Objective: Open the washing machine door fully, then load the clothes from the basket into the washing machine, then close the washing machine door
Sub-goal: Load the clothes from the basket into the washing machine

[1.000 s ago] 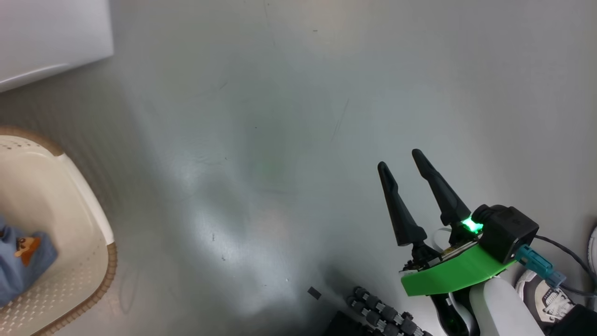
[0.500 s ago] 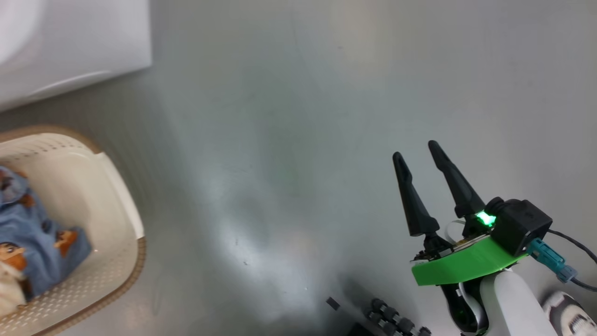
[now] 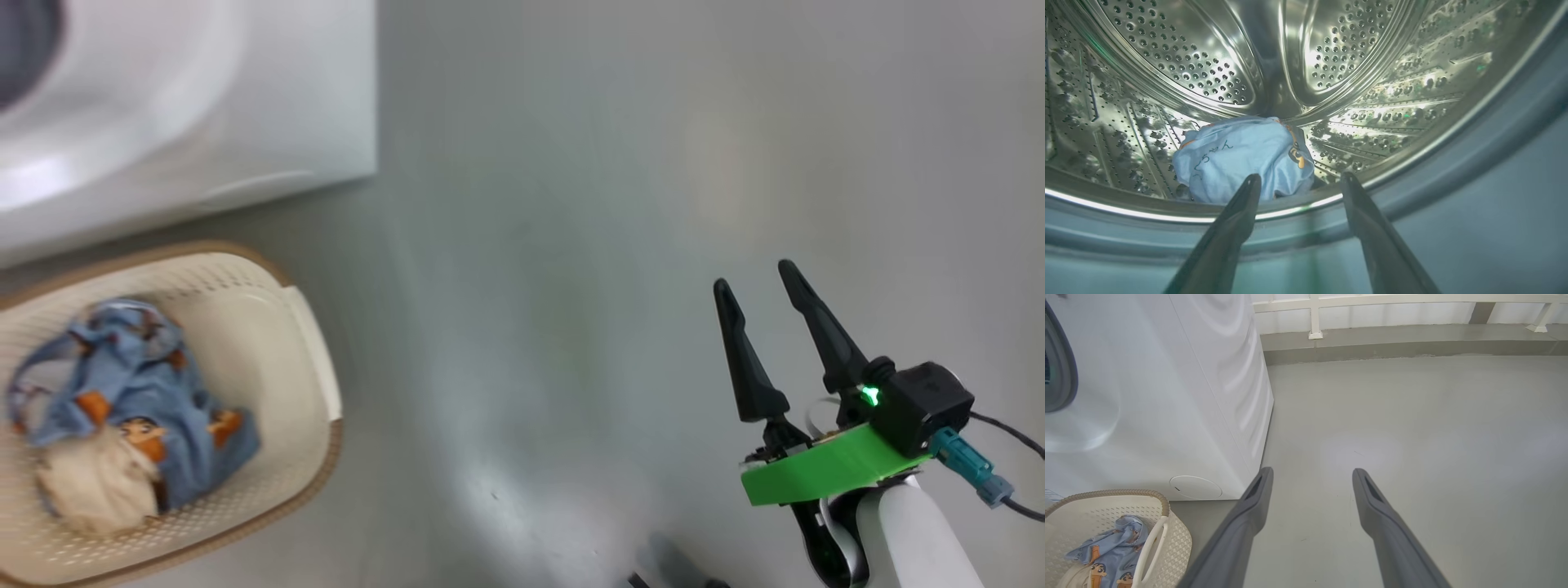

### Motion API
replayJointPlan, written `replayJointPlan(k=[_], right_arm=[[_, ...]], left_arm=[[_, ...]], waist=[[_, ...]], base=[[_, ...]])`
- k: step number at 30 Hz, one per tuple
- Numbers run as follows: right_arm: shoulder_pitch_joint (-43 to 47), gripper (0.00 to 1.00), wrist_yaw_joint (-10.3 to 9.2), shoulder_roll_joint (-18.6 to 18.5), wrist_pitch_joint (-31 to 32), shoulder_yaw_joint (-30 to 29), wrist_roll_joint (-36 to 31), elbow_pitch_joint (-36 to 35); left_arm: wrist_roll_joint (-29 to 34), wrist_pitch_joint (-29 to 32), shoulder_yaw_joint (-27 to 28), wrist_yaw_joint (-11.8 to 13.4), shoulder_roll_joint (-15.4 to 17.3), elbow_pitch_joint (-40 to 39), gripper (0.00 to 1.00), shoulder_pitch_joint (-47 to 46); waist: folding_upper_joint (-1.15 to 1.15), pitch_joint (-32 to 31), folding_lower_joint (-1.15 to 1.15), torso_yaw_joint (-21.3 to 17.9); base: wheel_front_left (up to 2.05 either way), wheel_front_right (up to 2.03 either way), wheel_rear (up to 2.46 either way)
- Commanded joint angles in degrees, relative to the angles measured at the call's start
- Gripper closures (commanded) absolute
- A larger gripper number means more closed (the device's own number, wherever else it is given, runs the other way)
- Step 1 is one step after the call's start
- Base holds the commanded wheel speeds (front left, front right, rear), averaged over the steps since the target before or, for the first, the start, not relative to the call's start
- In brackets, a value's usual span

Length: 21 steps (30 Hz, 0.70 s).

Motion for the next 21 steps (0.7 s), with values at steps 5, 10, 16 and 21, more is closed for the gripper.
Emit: replayJointPlan(k=[5,10,16,21], right_arm=[[2.87,0.00,0.09,-0.49,0.03,0.31,-2.17,-0.22],[4.38,0.00,0.09,-0.49,1.45,-0.36,-3.25,-0.61],[6.08,0.00,0.09,-0.49,2.94,-0.73,-3.92,-1.40],[8.07,0.00,0.09,-0.49,4.10,-1.45,-4.15,-2.31]], left_arm=[[0.57,-0.30,1.25,-0.14,-1.38,-7.47,0.00,10.02],[0.90,-0.30,1.09,-0.14,-4.99,-12.71,0.00,17.53],[1.84,-0.30,1.02,-0.05,-7.02,-18.39,0.00,24.91],[2.26,-0.30,1.23,0.15,-8.25,-23.17,0.00,31.62]], waist=[[0.00,-9.64,0.00,7.52],[0.00,-14.03,0.00,10.58],[0.00,-18.03,0.00,13.03],[0.00,-21.76,0.00,15.17]], base=[[0.00,0.00,0.00],[0.00,0.00,0.00],[0.00,0.00,0.00],[0.00,0.00,0.00]])
